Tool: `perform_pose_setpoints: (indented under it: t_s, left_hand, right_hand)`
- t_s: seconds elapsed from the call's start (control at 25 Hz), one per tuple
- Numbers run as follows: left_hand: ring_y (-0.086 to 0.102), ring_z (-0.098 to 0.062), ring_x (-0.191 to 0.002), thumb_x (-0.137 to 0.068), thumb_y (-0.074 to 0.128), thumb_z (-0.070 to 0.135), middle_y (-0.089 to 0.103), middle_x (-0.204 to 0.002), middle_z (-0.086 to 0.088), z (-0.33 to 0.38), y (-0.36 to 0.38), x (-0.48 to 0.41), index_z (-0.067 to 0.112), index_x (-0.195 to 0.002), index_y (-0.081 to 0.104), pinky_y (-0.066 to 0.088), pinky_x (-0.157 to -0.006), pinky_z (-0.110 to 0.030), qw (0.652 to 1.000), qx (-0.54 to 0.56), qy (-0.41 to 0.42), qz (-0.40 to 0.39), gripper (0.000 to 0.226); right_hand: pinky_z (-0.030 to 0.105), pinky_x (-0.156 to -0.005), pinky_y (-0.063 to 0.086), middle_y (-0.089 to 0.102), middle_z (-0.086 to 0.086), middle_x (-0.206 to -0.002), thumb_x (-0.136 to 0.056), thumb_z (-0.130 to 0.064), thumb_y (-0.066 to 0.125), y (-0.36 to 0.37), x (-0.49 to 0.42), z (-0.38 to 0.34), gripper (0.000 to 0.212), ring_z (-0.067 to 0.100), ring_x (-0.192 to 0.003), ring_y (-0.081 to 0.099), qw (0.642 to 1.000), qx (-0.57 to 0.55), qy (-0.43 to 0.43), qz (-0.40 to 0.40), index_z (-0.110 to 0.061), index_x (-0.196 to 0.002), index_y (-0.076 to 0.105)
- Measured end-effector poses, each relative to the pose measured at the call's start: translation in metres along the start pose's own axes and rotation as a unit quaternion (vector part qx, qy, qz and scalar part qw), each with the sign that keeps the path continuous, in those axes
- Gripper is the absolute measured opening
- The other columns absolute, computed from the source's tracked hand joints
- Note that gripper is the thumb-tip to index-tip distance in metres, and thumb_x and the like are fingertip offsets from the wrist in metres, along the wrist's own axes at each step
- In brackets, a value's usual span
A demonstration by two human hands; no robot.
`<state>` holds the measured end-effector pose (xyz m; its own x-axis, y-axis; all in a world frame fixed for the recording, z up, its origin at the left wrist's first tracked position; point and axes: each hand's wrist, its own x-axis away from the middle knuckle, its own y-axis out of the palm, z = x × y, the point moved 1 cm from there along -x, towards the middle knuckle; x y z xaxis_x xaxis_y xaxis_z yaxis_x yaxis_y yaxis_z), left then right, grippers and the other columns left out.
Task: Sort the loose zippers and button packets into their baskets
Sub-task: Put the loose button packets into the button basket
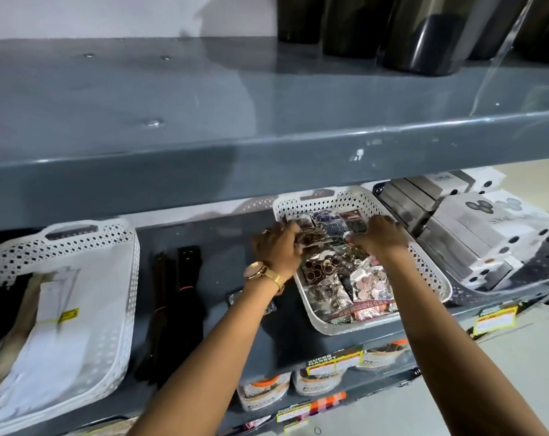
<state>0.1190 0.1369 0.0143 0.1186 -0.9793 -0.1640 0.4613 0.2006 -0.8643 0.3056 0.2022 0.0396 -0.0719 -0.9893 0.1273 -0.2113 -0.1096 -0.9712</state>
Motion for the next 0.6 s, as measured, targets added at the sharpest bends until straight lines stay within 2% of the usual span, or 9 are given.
perform_pose_setpoints:
  t_s: [0.04, 0.12, 0.2, 0.24, 0.28, 0.32, 0.4, 0.48, 0.6]
  left_hand:
    - [0.058, -0.033, -0.114, -0.086, 0.057, 0.021, 0.059, -0.123, -0.009, -0.014, -0.009, 0.006, 0.019, -0.118, 0.053, 0.042, -0.101, -0.045, 0.999, 0.006, -0.030, 0.017, 0.032]
    - [0.059, -0.033, -0.114, -0.085, 0.059, 0.025, 0.059, -0.124, -0.010, -0.048, -0.024, 0.021, 0.019, -0.121, 0.052, 0.044, -0.100, -0.043, 0.993, 0.016, -0.118, 0.024, 0.037]
    - [0.060, -0.030, -0.113, -0.081, 0.068, 0.030, 0.062, -0.123, -0.009, -0.076, -0.032, 0.039, 0.017, -0.118, 0.056, 0.047, -0.097, -0.039, 0.980, 0.054, -0.187, -0.031, 0.041]
    - [0.061, -0.028, -0.110, -0.076, 0.074, 0.035, 0.065, -0.121, -0.009, -0.085, -0.033, 0.047, 0.016, -0.114, 0.059, 0.049, -0.094, -0.036, 0.972, 0.076, -0.208, -0.075, 0.045]
    - [0.063, -0.027, -0.107, -0.071, 0.078, 0.039, 0.067, -0.118, -0.008, -0.088, -0.031, 0.053, 0.016, -0.110, 0.061, 0.051, -0.090, -0.034, 0.965, 0.089, -0.221, -0.113, 0.049]
    - [0.063, -0.026, -0.106, -0.066, 0.081, 0.043, 0.068, -0.116, -0.007, -0.088, -0.029, 0.060, 0.016, -0.108, 0.063, 0.051, -0.089, -0.032, 0.959, 0.088, -0.232, -0.138, 0.053]
    - [0.061, -0.026, -0.111, -0.064, 0.081, 0.045, 0.067, -0.118, -0.005, -0.087, -0.027, 0.066, 0.019, -0.109, 0.063, 0.049, -0.095, -0.034, 0.961, 0.032, -0.232, -0.147, 0.056]
    - [0.058, -0.027, -0.118, -0.069, 0.076, 0.044, 0.065, -0.122, -0.002, -0.084, -0.025, 0.069, 0.023, -0.112, 0.062, 0.042, -0.101, -0.037, 0.969, -0.054, -0.206, -0.128, 0.049]
    - [0.056, -0.026, -0.120, -0.072, 0.075, 0.038, 0.063, -0.124, -0.002, -0.082, -0.021, 0.072, 0.024, -0.113, 0.062, 0.039, -0.101, -0.036, 0.969, -0.062, -0.201, -0.127, 0.045]
  right_hand:
    - [0.048, -0.103, 0.043, 0.057, 0.018, -0.125, -0.088, -0.047, 0.053, 0.001, 0.004, -0.010, 0.053, 0.037, -0.120, 0.052, 0.998, 0.022, -0.036, 0.051, -0.005, -0.120, 0.053]
    - [0.042, -0.096, 0.052, 0.063, 0.016, -0.119, -0.094, -0.036, 0.047, 0.002, 0.023, -0.042, 0.040, 0.034, -0.112, 0.060, 0.983, -0.054, -0.147, 0.096, -0.005, -0.115, 0.060]
    - [0.023, -0.079, 0.057, 0.069, 0.009, -0.111, -0.095, -0.022, 0.051, 0.009, 0.048, -0.081, 0.027, 0.026, -0.096, 0.068, 0.957, -0.162, -0.238, 0.028, -0.008, -0.112, 0.065]
    - [0.016, -0.079, 0.053, 0.069, 0.006, -0.110, -0.093, -0.019, 0.056, 0.016, 0.059, -0.100, 0.025, 0.023, -0.098, 0.068, 0.946, -0.178, -0.271, -0.022, -0.007, -0.113, 0.066]
    - [0.018, -0.087, 0.050, 0.067, 0.008, -0.116, -0.091, -0.019, 0.060, 0.028, 0.065, -0.117, 0.029, 0.023, -0.107, 0.065, 0.942, -0.156, -0.293, -0.048, -0.007, -0.117, 0.064]
    - [0.026, -0.095, 0.048, 0.063, 0.011, -0.123, -0.090, -0.021, 0.062, 0.041, 0.067, -0.130, 0.034, 0.026, -0.116, 0.060, 0.946, -0.117, -0.297, -0.059, -0.006, -0.120, 0.061]
    - [0.037, -0.098, 0.047, 0.058, 0.015, -0.129, -0.089, -0.020, 0.063, 0.062, 0.066, -0.149, 0.038, 0.031, -0.122, 0.054, 0.961, -0.014, -0.274, -0.040, -0.005, -0.123, 0.055]
    - [0.038, -0.096, 0.049, 0.056, 0.017, -0.130, -0.088, -0.017, 0.065, 0.075, 0.061, -0.158, 0.041, 0.032, -0.121, 0.053, 0.967, 0.057, -0.246, -0.021, -0.003, -0.125, 0.054]
    - [0.037, -0.094, 0.050, 0.057, 0.019, -0.130, -0.089, -0.013, 0.063, 0.085, 0.057, -0.166, 0.039, 0.032, -0.120, 0.055, 0.969, 0.100, -0.225, -0.024, -0.002, -0.125, 0.055]
